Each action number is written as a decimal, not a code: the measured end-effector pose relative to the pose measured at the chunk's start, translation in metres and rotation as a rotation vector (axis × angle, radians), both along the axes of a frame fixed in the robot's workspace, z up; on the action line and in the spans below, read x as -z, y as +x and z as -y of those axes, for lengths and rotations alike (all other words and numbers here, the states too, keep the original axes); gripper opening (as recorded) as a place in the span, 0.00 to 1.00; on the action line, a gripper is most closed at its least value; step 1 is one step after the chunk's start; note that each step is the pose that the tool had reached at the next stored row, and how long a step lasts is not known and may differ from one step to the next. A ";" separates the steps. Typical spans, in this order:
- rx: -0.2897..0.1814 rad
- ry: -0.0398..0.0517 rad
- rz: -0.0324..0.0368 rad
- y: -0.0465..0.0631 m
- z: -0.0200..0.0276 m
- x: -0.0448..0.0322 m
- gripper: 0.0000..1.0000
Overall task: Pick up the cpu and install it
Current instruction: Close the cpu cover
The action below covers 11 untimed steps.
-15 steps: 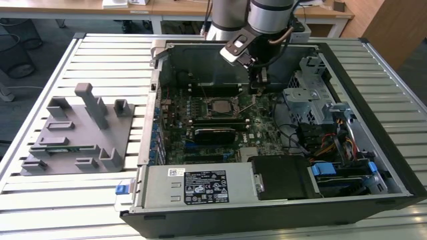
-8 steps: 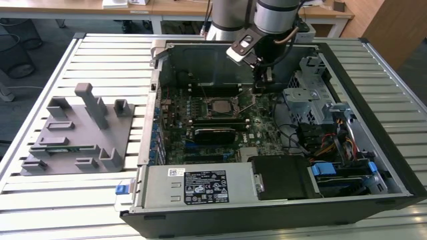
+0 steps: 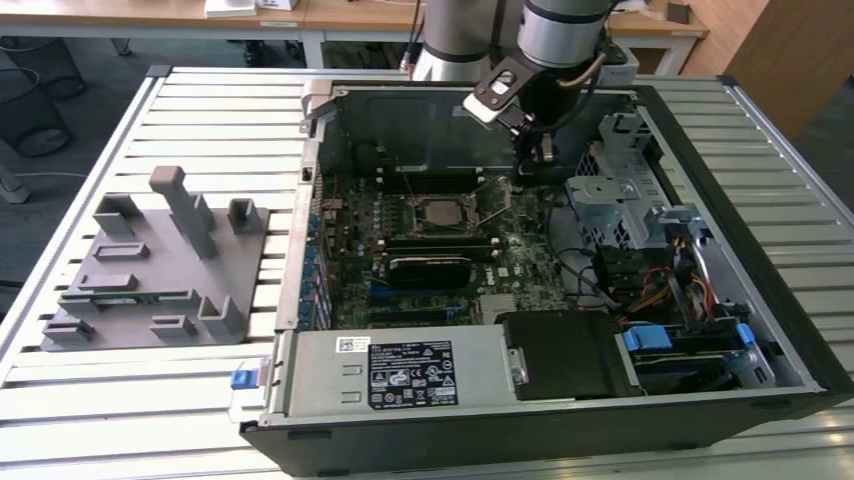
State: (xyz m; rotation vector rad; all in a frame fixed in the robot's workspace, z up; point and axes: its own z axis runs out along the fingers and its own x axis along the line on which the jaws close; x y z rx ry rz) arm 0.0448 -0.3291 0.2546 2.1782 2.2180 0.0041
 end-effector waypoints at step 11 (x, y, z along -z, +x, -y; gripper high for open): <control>0.000 -0.0012 -0.0001 0.006 -0.0023 0.0065 0.11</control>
